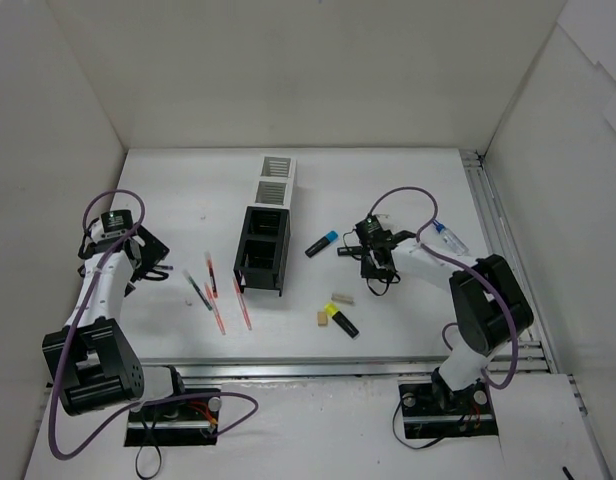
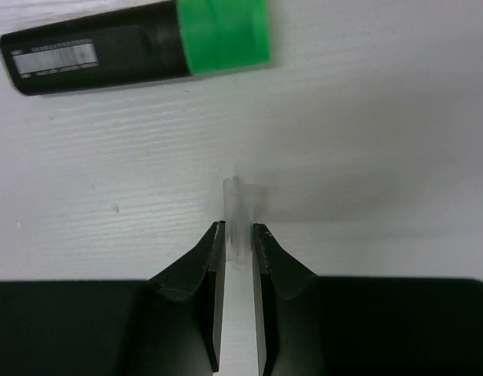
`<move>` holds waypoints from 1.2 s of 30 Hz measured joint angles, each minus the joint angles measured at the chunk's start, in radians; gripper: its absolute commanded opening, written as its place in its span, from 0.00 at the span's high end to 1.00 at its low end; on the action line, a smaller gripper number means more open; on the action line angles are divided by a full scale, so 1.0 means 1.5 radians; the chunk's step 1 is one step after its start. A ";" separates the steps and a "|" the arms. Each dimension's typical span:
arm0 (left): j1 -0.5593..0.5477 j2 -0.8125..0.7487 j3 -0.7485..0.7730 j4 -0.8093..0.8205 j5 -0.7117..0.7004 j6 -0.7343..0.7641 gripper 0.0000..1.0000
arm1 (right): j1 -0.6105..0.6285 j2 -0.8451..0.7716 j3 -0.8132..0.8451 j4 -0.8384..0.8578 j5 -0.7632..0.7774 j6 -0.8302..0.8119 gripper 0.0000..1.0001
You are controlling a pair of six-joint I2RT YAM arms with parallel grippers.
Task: Sort the stationery into containers
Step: Pick up the pen cap from the center of the board, then pick up the pen from the center of the board.
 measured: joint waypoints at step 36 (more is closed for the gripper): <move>-0.009 0.010 0.002 0.035 0.065 0.084 0.00 | 0.055 -0.437 0.085 -0.320 -0.782 -1.143 1.00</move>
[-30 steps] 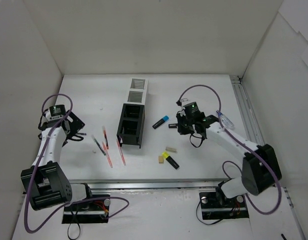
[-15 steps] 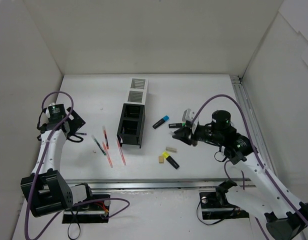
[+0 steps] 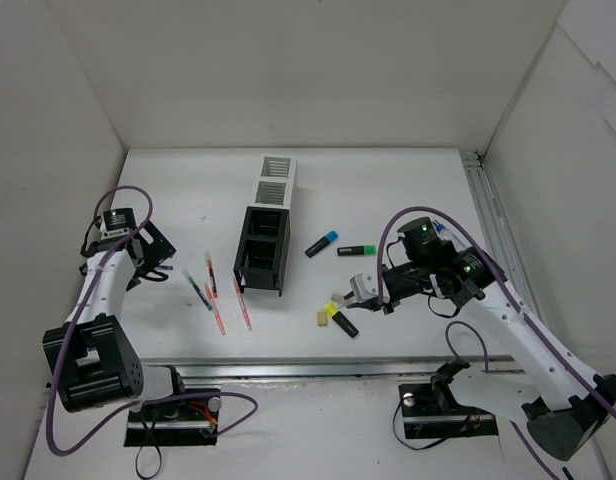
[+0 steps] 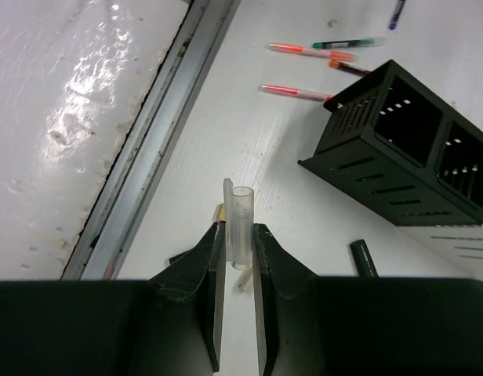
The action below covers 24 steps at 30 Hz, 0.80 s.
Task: Sort the stationery into containers
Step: Pick up the pen from the center of the board.
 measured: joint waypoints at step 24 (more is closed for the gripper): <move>0.029 0.120 0.121 -0.053 0.008 -0.052 0.00 | 0.079 0.375 0.369 -0.127 0.369 -0.031 1.00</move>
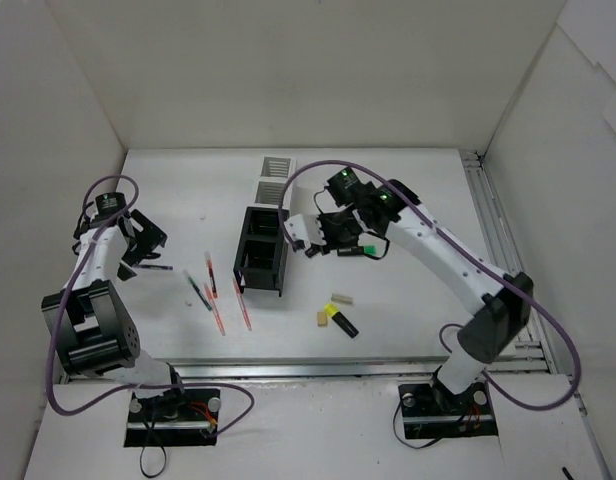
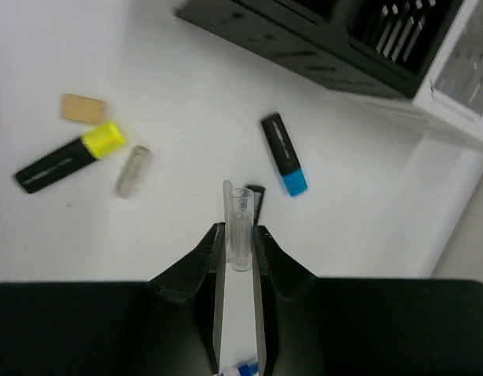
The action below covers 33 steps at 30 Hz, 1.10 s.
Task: Sort the stationery into containers
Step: Pick up the pen from the center of the board.
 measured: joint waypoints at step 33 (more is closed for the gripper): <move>-0.014 0.273 0.140 -0.044 -0.068 -0.171 0.74 | -0.080 0.071 -0.040 0.213 0.197 0.152 1.00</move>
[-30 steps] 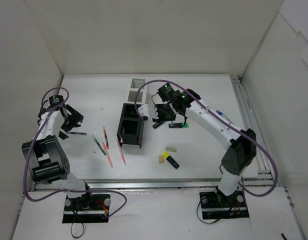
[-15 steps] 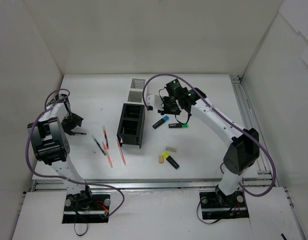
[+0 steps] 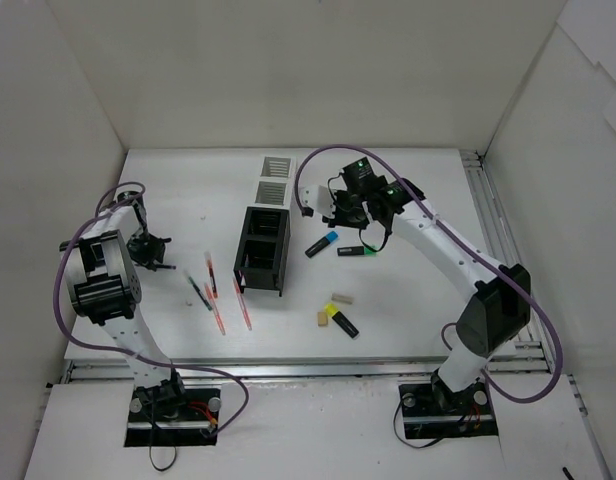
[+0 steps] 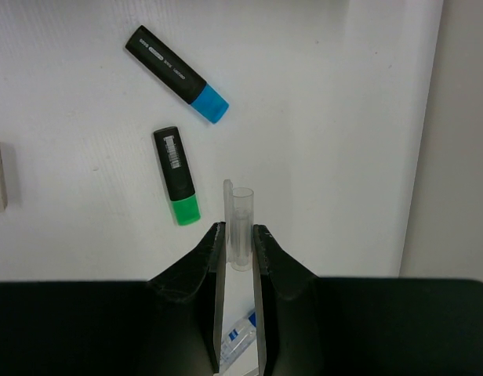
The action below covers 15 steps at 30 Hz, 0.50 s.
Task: Sort the stationery into containers
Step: Pick up the pen from the center of the board.
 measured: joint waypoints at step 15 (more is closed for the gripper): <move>-0.003 -0.012 -0.018 0.004 0.013 0.021 1.00 | -0.017 -0.052 -0.031 0.023 -0.001 0.006 1.00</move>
